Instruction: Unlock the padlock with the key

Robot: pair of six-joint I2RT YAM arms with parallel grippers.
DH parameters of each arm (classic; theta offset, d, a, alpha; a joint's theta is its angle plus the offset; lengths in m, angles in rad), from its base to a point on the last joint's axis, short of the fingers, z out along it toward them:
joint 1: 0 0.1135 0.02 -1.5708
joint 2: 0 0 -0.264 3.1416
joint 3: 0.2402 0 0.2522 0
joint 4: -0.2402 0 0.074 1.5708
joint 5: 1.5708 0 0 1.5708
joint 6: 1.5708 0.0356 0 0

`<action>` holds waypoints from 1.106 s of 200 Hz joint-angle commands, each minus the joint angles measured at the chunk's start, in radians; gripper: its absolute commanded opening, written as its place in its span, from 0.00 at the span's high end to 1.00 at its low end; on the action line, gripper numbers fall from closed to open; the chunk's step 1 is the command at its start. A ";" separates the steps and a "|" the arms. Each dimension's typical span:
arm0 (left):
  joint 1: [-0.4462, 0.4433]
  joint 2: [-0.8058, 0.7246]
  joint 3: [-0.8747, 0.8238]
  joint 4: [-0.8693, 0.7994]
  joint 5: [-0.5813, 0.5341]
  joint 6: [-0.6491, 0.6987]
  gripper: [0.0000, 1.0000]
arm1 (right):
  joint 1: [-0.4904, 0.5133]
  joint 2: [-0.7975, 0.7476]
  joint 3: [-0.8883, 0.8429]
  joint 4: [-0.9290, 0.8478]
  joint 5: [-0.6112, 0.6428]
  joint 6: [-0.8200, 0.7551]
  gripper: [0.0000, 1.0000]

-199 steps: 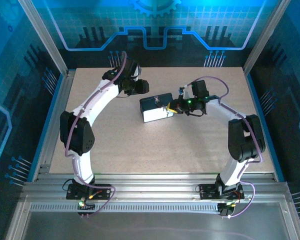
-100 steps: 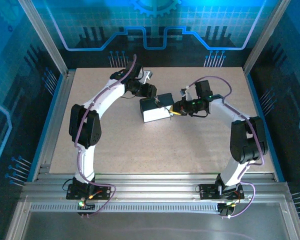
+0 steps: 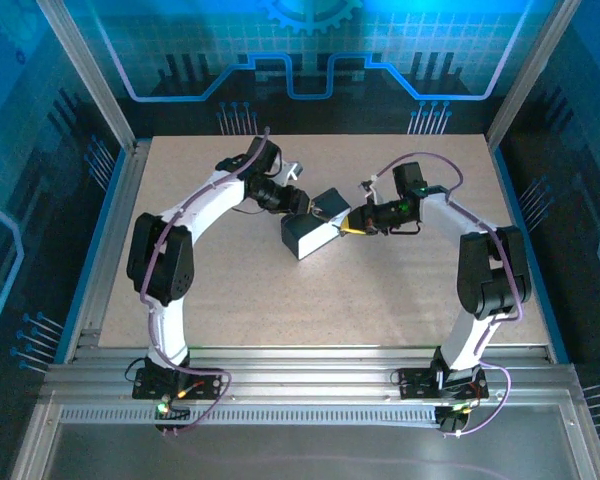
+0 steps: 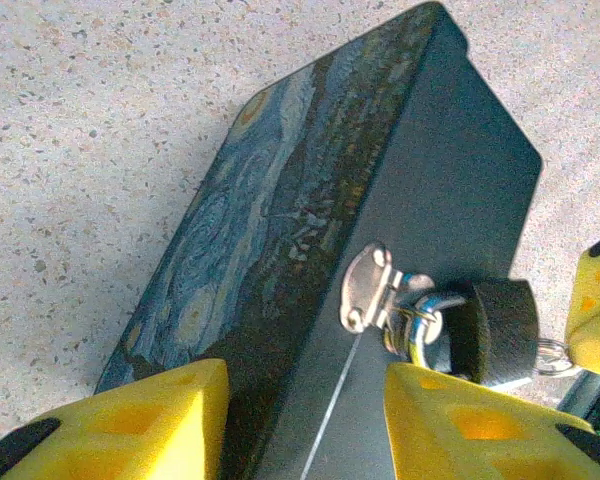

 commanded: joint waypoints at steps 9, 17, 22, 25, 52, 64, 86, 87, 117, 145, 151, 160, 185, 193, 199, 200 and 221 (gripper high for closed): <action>-0.003 -0.052 0.030 -0.029 -0.003 0.008 0.54 | -0.035 -0.013 0.009 -0.075 -0.038 -0.094 1.00; -0.004 -0.049 0.051 -0.036 -0.010 0.013 0.54 | -0.041 -0.018 0.005 -0.077 -0.039 -0.102 1.00; -0.003 -0.047 0.062 -0.037 -0.014 0.017 0.54 | -0.043 -0.017 0.006 -0.082 -0.040 -0.112 1.00; -0.003 -0.047 0.070 -0.038 -0.014 0.021 0.54 | -0.043 -0.017 0.007 -0.086 -0.042 -0.118 1.00; -0.012 -0.055 0.114 -0.034 -0.028 0.136 0.53 | -0.050 0.000 0.024 -0.104 -0.066 -0.160 1.00; -0.014 -0.065 0.117 -0.025 -0.013 0.260 0.53 | -0.055 0.009 0.032 -0.106 -0.087 -0.182 1.00; -0.019 -0.100 0.088 0.023 0.055 0.520 0.50 | -0.065 0.026 0.048 -0.133 -0.120 -0.232 1.00; -0.020 -0.101 0.088 0.025 0.059 0.531 0.50 | -0.066 0.028 0.049 -0.133 -0.122 -0.235 1.00; -0.035 -0.094 0.116 -0.021 0.114 0.757 0.47 | -0.071 0.048 0.083 -0.181 -0.152 -0.289 1.00; -0.034 -0.054 0.263 -0.174 0.259 0.587 0.49 | -0.068 0.001 0.063 -0.176 -0.161 -0.285 1.00; -0.034 -0.041 0.299 -0.193 0.265 0.491 0.50 | -0.066 -0.018 0.049 -0.160 -0.165 -0.277 1.00; -0.034 -0.020 0.333 -0.214 0.277 0.341 0.54 | -0.062 -0.052 0.023 -0.129 -0.180 -0.265 1.00; -0.044 -0.040 0.246 -0.143 0.326 0.014 0.59 | -0.039 -0.127 -0.032 -0.034 -0.208 -0.224 1.00; -0.045 -0.074 0.174 -0.071 0.337 -0.084 0.59 | -0.028 -0.136 -0.033 -0.027 -0.207 -0.221 1.00; -0.046 -0.100 0.119 -0.007 0.355 -0.139 0.58 | -0.018 -0.139 -0.028 -0.026 -0.204 -0.223 1.00; -0.046 -0.103 0.111 0.004 0.358 -0.150 0.58 | -0.016 -0.139 -0.028 -0.026 -0.204 -0.224 1.00; -0.057 -0.159 0.014 0.085 0.385 -0.220 0.58 | 0.012 -0.147 -0.020 0.011 -0.212 -0.208 1.00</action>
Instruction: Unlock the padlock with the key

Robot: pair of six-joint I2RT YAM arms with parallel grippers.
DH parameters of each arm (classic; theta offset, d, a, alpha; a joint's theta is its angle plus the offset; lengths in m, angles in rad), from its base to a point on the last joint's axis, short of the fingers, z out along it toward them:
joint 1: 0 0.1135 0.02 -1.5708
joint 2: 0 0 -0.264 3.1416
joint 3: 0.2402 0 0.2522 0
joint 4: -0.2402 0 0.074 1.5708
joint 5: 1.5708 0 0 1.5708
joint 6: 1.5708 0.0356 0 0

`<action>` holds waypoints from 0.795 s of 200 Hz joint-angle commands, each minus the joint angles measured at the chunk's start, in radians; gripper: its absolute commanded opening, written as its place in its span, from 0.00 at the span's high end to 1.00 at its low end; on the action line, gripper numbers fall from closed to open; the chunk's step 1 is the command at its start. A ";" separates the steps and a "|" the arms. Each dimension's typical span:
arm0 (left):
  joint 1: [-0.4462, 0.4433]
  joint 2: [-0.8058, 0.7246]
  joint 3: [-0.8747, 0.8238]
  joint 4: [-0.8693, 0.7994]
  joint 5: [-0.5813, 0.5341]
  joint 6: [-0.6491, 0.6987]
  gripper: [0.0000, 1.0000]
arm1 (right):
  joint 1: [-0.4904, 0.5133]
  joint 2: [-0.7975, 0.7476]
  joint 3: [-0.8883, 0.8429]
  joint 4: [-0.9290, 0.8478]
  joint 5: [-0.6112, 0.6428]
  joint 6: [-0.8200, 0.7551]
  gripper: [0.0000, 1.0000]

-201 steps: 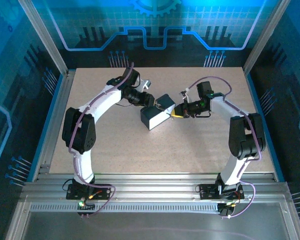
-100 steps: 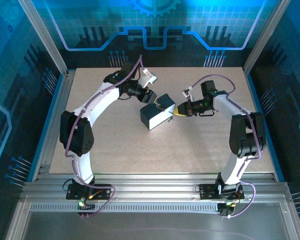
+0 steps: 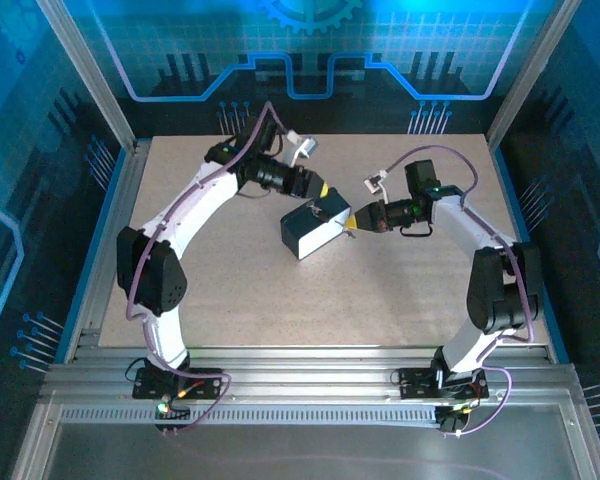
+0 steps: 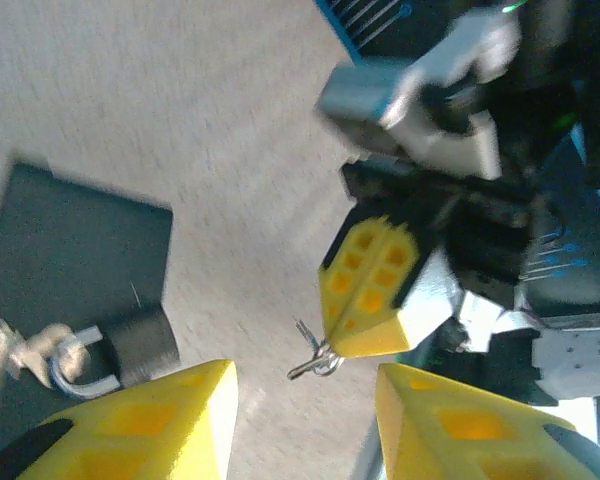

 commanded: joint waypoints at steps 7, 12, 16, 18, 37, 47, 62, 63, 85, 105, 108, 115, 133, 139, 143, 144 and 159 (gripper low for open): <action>-0.019 -0.076 -0.102 0.098 0.078 -0.225 0.58 | 0.041 -0.025 0.004 0.082 -0.049 0.034 1.00; -0.019 -0.081 -0.112 0.101 0.080 -0.221 0.58 | 0.047 -0.025 0.006 0.094 -0.050 0.043 1.00; -0.019 -0.086 -0.122 0.107 0.084 -0.222 0.58 | 0.051 -0.024 0.008 0.097 -0.047 0.045 1.00; -0.018 -0.087 -0.124 0.110 0.085 -0.222 0.58 | 0.053 -0.023 0.011 0.097 -0.046 0.047 1.00; -0.020 -0.102 -0.152 0.135 0.109 -0.227 0.58 | 0.068 -0.005 0.037 0.081 -0.036 0.047 1.00; -0.018 -0.110 -0.162 0.137 0.114 -0.223 0.58 | 0.068 0.003 0.044 0.081 -0.035 0.052 1.00; -0.016 -0.116 -0.174 0.135 0.127 -0.214 0.58 | 0.072 0.007 0.045 0.100 -0.040 0.068 1.00; -0.016 -0.116 -0.175 0.134 0.127 -0.213 0.58 | 0.071 0.007 0.046 0.100 -0.040 0.068 1.00; -0.014 -0.128 -0.203 0.147 0.146 -0.212 0.58 | 0.073 0.015 0.054 0.119 -0.047 0.084 1.00; -0.011 -0.130 -0.217 0.135 0.133 -0.197 0.58 | 0.078 0.024 0.064 0.132 -0.056 0.094 1.00; -0.010 -0.130 -0.218 0.133 0.128 -0.196 0.58 | 0.078 0.024 0.065 0.132 -0.059 0.094 1.00; -0.005 -0.131 -0.221 0.130 0.122 -0.193 0.58 | 0.079 0.026 0.067 0.133 -0.062 0.094 1.00; 0.009 -0.135 -0.221 0.112 0.095 -0.177 0.58 | 0.083 0.024 0.067 0.124 -0.064 0.085 1.00; 0.014 -0.136 -0.222 0.109 0.090 -0.174 0.58 | 0.082 0.024 0.065 0.122 -0.063 0.081 1.00; 0.017 -0.137 -0.222 0.108 0.086 -0.173 0.58 | 0.083 0.022 0.064 0.120 -0.064 0.079 1.00; 0.017 -0.139 -0.222 0.108 0.086 -0.172 0.58 | 0.083 0.022 0.064 0.119 -0.063 0.079 1.00; 0.027 -0.140 -0.222 0.105 0.074 -0.163 0.58 | 0.089 0.025 0.067 0.108 -0.059 0.074 1.00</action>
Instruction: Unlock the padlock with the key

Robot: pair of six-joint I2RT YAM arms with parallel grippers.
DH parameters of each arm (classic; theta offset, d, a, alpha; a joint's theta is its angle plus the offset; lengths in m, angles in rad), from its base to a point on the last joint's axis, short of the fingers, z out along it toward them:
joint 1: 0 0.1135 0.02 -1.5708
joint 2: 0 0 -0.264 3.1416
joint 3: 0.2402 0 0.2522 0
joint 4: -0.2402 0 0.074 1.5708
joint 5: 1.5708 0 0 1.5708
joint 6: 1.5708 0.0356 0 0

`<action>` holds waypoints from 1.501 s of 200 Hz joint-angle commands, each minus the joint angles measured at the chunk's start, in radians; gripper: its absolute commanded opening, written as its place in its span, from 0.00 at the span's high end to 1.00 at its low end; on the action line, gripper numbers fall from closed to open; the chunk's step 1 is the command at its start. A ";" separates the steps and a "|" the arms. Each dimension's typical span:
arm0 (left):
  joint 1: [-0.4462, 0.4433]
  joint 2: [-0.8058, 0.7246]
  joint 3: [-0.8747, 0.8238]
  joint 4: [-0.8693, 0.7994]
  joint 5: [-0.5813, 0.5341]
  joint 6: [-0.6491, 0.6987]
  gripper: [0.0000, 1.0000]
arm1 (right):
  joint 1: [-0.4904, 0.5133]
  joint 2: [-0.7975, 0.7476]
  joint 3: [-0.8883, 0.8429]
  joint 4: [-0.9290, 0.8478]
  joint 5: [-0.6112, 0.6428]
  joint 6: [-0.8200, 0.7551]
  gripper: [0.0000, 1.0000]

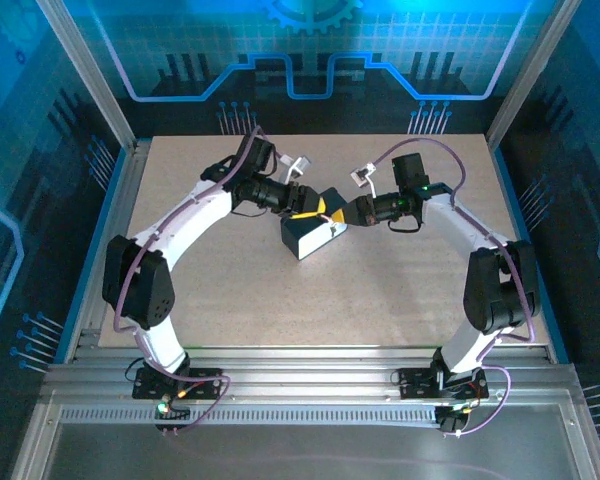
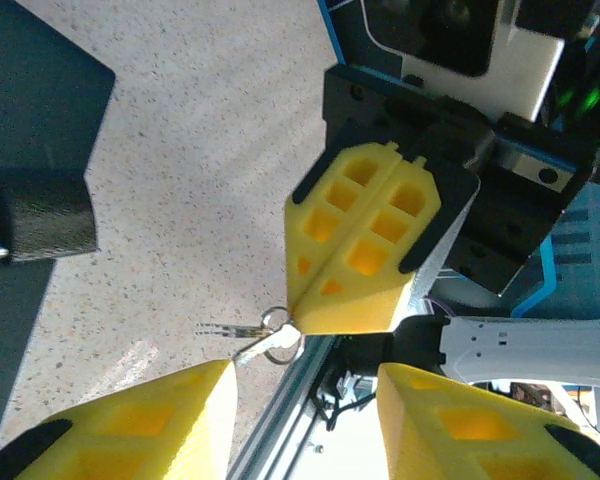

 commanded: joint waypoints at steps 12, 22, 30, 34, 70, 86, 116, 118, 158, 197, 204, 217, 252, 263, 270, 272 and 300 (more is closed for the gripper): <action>0.023 -0.029 -0.005 -0.026 -0.023 0.037 0.58 | 0.026 0.010 0.031 -0.004 -0.030 -0.003 1.00; 0.022 -0.025 -0.006 -0.028 -0.016 0.036 0.58 | 0.034 0.015 0.037 -0.001 -0.028 0.000 1.00; 0.020 -0.024 -0.009 -0.029 -0.012 0.037 0.58 | 0.040 0.017 0.042 0.004 -0.028 0.006 1.00; 0.018 -0.023 -0.012 -0.031 -0.010 0.038 0.58 | 0.044 0.018 0.044 0.008 -0.028 0.007 1.00; 0.013 -0.033 -0.044 -0.017 -0.005 0.034 0.59 | 0.055 0.020 0.055 0.045 -0.033 0.040 1.00; 0.012 -0.040 -0.049 -0.010 0.004 0.031 0.60 | 0.054 0.028 0.062 0.049 -0.030 0.047 1.00; 0.012 -0.049 -0.054 -0.008 0.015 0.030 0.62 | 0.056 0.035 0.059 0.070 -0.030 0.065 1.00; 0.012 -0.050 -0.055 -0.008 0.016 0.030 0.62 | 0.058 0.036 0.061 0.069 -0.029 0.065 1.00; 0.010 -0.062 -0.079 0.028 0.043 0.008 0.67 | 0.067 0.054 0.075 0.079 -0.029 0.075 1.00; 0.010 -0.067 -0.091 0.021 0.045 0.016 0.68 | 0.073 0.060 0.084 0.091 -0.037 0.082 1.00; 0.010 -0.067 -0.091 0.021 0.045 0.016 0.68 | 0.073 0.062 0.085 0.091 -0.038 0.081 1.00; 0.011 -0.063 -0.091 0.024 0.045 0.013 0.71 | 0.078 0.063 0.088 0.091 -0.039 0.081 1.00; 0.010 -0.058 -0.089 0.028 0.051 0.014 0.74 | 0.088 0.070 0.096 0.071 -0.044 0.066 1.00; 0.011 -0.060 -0.091 0.026 0.050 0.015 0.74 | 0.090 0.073 0.103 0.058 -0.045 0.056 1.00; 0.010 -0.060 -0.092 0.027 0.051 0.016 0.74 | 0.091 0.075 0.103 0.051 -0.048 0.052 1.00; 0.010 -0.060 -0.094 0.027 0.049 0.018 0.74 | 0.091 0.075 0.105 0.050 -0.048 0.051 1.00; 0.010 -0.061 -0.096 0.031 0.051 0.015 0.77 | 0.095 0.082 0.108 0.041 -0.049 0.048 1.00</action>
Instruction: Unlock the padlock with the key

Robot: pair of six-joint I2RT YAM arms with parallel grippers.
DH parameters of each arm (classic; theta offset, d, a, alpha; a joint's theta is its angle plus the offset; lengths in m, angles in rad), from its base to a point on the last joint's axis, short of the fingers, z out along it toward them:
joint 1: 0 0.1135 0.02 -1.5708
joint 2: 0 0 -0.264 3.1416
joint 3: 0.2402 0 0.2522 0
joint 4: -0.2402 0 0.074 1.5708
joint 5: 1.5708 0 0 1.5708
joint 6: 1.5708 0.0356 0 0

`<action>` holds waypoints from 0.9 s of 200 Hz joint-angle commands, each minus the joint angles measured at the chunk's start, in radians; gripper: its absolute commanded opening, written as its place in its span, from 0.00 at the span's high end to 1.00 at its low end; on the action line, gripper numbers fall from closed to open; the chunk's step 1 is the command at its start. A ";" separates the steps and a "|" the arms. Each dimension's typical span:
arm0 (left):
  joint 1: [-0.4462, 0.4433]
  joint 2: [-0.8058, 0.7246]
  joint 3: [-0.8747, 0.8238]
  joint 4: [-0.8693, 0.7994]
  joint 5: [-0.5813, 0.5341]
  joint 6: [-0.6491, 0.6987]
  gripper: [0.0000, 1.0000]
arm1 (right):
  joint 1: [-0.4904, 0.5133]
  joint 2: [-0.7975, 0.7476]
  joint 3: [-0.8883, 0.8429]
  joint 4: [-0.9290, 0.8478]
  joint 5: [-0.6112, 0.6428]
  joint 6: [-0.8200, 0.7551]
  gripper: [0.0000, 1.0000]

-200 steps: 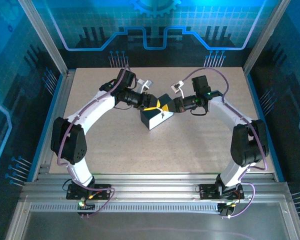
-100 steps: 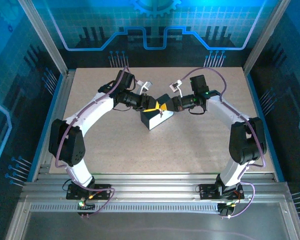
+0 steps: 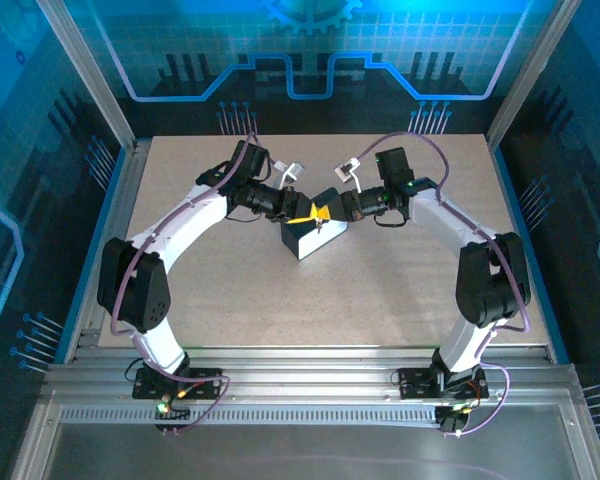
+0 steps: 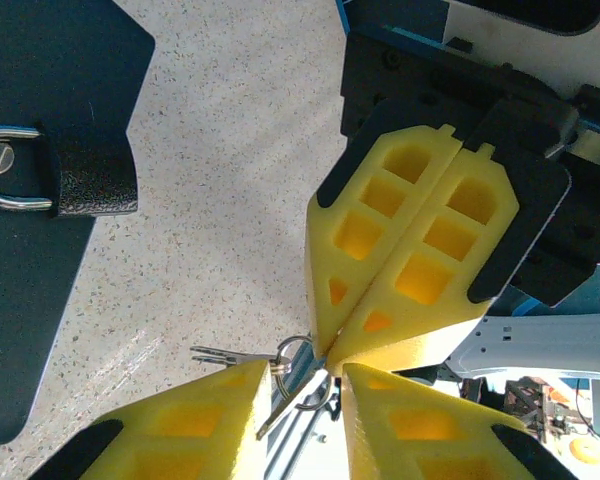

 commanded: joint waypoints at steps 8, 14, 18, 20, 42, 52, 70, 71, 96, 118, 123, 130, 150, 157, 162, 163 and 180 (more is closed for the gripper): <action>-0.006 -0.029 -0.016 0.017 0.038 0.012 0.78 | 0.018 0.022 0.030 -0.023 -0.030 -0.023 1.00; -0.006 -0.028 -0.016 0.017 0.038 0.013 0.79 | 0.018 0.024 0.030 -0.025 -0.029 -0.025 1.00; -0.006 -0.026 -0.016 0.017 0.040 0.013 0.79 | 0.018 0.025 0.030 -0.027 -0.030 -0.026 1.00; -0.006 -0.027 -0.016 0.017 0.040 0.013 0.79 | 0.018 0.025 0.030 -0.027 -0.031 -0.028 1.00; -0.005 -0.026 -0.017 0.014 0.047 0.025 0.85 | 0.018 0.028 0.030 -0.039 -0.030 -0.037 1.00; -0.005 -0.026 -0.019 0.015 0.053 0.028 0.89 | 0.018 0.029 0.028 -0.041 -0.031 -0.039 1.00; -0.006 -0.029 -0.032 0.041 0.073 0.022 0.95 | 0.014 0.032 0.027 -0.030 -0.030 -0.023 1.00; -0.005 -0.029 -0.033 0.043 0.075 0.023 0.95 | 0.014 0.032 0.025 -0.029 -0.030 -0.022 1.00; -0.003 -0.036 -0.064 0.108 0.087 -0.008 1.00 | -0.003 0.031 0.009 0.038 -0.042 0.045 0.88; 0.006 -0.043 -0.091 0.179 0.081 -0.048 1.00 | -0.018 0.003 -0.031 0.125 -0.052 0.119 0.71; 0.008 -0.047 -0.099 0.201 0.081 -0.064 1.00 | -0.021 -0.005 -0.042 0.152 -0.052 0.145 0.69; 0.010 -0.051 -0.111 0.236 0.081 -0.084 1.00 | -0.024 -0.017 -0.062 0.189 -0.053 0.182 0.66; 0.014 -0.061 -0.142 0.328 0.081 -0.142 1.00 | -0.045 -0.052 -0.149 0.372 -0.023 0.380 0.63; 0.014 -0.063 -0.145 0.344 0.080 -0.153 1.00 | -0.054 -0.062 -0.195 0.479 -0.007 0.478 0.62; 0.014 -0.065 -0.148 0.352 0.080 -0.158 1.00 | -0.060 -0.067 -0.226 0.555 0.000 0.546 0.61; 0.015 -0.065 -0.148 0.353 0.080 -0.158 1.00 | -0.060 -0.067 -0.230 0.573 0.001 0.557 0.61; 0.015 -0.066 -0.149 0.359 0.072 -0.165 1.00 | -0.064 -0.078 -0.306 0.751 0.029 0.709 0.62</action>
